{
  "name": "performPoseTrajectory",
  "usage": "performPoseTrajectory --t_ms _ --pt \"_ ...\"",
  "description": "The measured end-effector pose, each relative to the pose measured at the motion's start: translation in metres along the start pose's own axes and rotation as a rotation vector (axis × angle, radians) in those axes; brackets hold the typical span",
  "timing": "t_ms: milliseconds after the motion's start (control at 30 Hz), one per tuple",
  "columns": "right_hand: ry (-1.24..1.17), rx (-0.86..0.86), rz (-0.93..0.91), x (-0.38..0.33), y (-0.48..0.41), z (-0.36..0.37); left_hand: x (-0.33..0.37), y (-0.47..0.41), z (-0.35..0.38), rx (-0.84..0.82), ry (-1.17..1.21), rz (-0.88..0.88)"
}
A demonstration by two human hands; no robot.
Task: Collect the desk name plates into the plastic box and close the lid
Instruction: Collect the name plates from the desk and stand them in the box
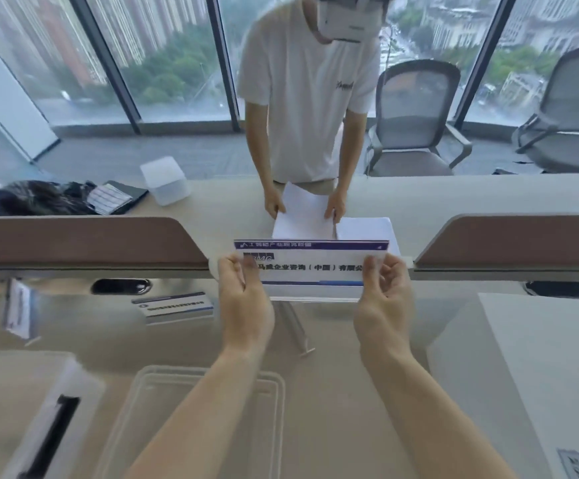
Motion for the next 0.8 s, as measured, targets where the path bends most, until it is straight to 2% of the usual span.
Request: performPoseTrajectory --t_ms 167,333,467,633,700,733,800 --pt "-0.035 -0.086 -0.056 -0.045 0.071 0.061 0.036 -0.021 -0.106 0.039 0.085 0.062" --pt "-0.045 -0.177 -0.109 -0.064 0.172 0.147 0.042 -0.051 -0.237 0.161 0.102 0.077" --pt "-0.116 -0.233 -0.052 -0.058 0.255 0.216 0.037 -0.078 -0.341 0.203 0.067 0.11" --pt "-0.168 -0.365 0.09 -0.048 0.33 0.292 0.019 -0.116 -0.457 0.173 -0.063 0.111" --pt "-0.18 -0.435 0.089 -0.05 0.35 0.32 0.011 -0.137 -0.493 0.157 -0.113 0.084" --pt "-0.169 -0.47 0.067 -0.051 0.359 0.333 0.013 -0.147 -0.51 0.164 -0.179 0.108" --pt "-0.108 -0.556 -0.032 -0.055 0.376 0.358 0.036 -0.161 -0.525 0.114 -0.407 0.314"
Point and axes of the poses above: each hand's wrist, its own y-axis away from the middle knuckle, its own z-axis out of the palm, x = y × z, the point moved 10 cm from there along -y, towards the middle knuckle, and after that the axes turned 6 degrees about x, right-handed, at the moved point
